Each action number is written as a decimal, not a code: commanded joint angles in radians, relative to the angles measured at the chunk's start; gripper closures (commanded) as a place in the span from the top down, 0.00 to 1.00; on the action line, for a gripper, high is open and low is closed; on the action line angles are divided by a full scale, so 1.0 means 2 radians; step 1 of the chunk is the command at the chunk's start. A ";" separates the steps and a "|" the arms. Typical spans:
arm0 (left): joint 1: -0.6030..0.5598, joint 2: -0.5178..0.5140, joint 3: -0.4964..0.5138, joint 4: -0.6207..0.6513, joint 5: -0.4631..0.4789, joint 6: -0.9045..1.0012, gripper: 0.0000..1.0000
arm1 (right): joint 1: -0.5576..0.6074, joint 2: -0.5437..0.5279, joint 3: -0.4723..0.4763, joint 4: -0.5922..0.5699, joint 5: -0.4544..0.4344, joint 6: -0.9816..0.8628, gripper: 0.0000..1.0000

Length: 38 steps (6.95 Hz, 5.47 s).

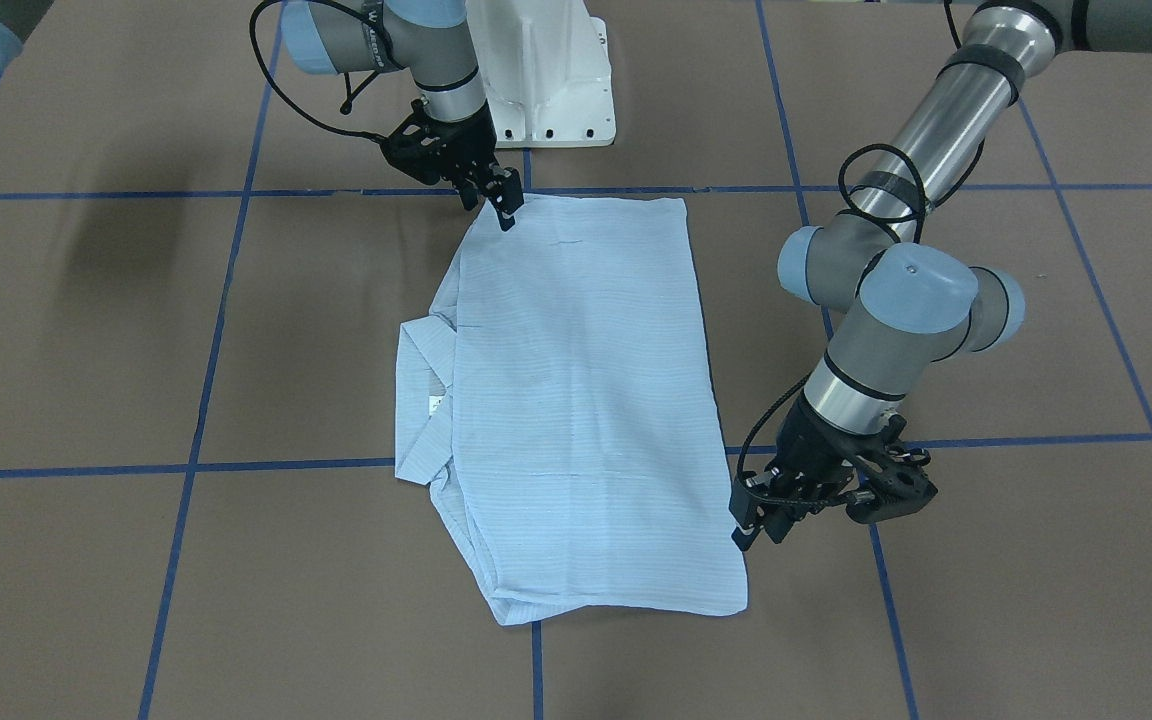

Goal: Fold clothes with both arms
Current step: 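Move the right gripper to the shirt's near corner while the left gripper waits, then move the left gripper to the other near corner of the shirt, then grasp both near corners of the shirt with both grippers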

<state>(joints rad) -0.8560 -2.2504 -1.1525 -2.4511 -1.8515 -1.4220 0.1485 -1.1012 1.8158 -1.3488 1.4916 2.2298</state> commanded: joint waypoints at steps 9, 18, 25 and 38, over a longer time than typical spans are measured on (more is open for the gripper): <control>0.047 0.102 -0.153 0.005 0.011 -0.099 0.55 | 0.012 -0.003 0.031 -0.001 -0.003 -0.001 0.00; 0.296 0.270 -0.415 0.205 0.168 -0.285 0.57 | 0.011 -0.008 0.038 -0.001 -0.003 -0.001 0.00; 0.336 0.273 -0.427 0.251 0.169 -0.319 0.61 | 0.009 -0.012 0.037 -0.001 -0.003 -0.001 0.00; 0.351 0.261 -0.432 0.251 0.168 -0.319 0.00 | 0.009 -0.012 0.037 -0.001 -0.003 -0.001 0.00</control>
<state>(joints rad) -0.1521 -1.7214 -2.0080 -1.9482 -1.5156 -2.0601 0.1672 -1.1257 1.8899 -1.3499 1.4864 2.2274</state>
